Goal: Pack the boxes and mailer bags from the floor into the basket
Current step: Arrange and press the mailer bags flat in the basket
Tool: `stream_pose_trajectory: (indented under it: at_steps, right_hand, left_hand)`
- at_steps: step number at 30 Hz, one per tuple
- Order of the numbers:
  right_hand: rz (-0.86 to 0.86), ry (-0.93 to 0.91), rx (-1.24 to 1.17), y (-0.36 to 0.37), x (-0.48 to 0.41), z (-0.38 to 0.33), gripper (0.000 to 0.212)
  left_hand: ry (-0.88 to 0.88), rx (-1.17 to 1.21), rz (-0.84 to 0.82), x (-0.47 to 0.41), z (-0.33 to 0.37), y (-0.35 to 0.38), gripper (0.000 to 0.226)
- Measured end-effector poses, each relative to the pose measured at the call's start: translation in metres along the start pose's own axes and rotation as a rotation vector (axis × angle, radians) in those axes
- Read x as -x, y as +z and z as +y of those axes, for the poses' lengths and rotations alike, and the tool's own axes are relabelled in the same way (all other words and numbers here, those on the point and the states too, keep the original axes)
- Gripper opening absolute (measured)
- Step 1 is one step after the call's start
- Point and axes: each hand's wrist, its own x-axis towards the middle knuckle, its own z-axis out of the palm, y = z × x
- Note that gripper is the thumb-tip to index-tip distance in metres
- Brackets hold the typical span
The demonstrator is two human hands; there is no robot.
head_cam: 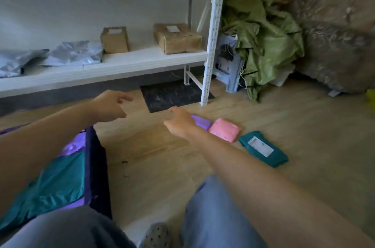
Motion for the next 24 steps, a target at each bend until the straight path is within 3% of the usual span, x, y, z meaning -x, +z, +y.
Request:
stream_pose_trajectory:
  at_steps: [3,11,15,20,24]
  right_hand:
    - [0.053,0.077,-0.033,-0.025,-0.023,0.05,0.023]
    - [0.18,0.387,-0.204,-0.056,-0.091,0.197,0.042]
    - [0.157,0.487,-0.183,-0.071,-0.121,0.255,0.051]
    - [0.152,0.64,-0.272,-0.11,-0.122,0.285,0.05]
    - [0.169,0.83,-0.377,-0.159,-0.098,0.276,0.057]
  left_hand:
    - [0.058,0.056,-0.067,-0.043,0.032,0.043,0.056]
    - [0.2,0.003,-0.377,-0.196,0.08,0.185,0.062]
    - [0.253,-0.053,-0.552,-0.251,0.114,0.237,0.089]
    - [0.193,0.044,-0.674,-0.296,0.155,0.275,0.07]
    - [0.158,0.029,-0.749,-0.296,0.206,0.268,0.07]
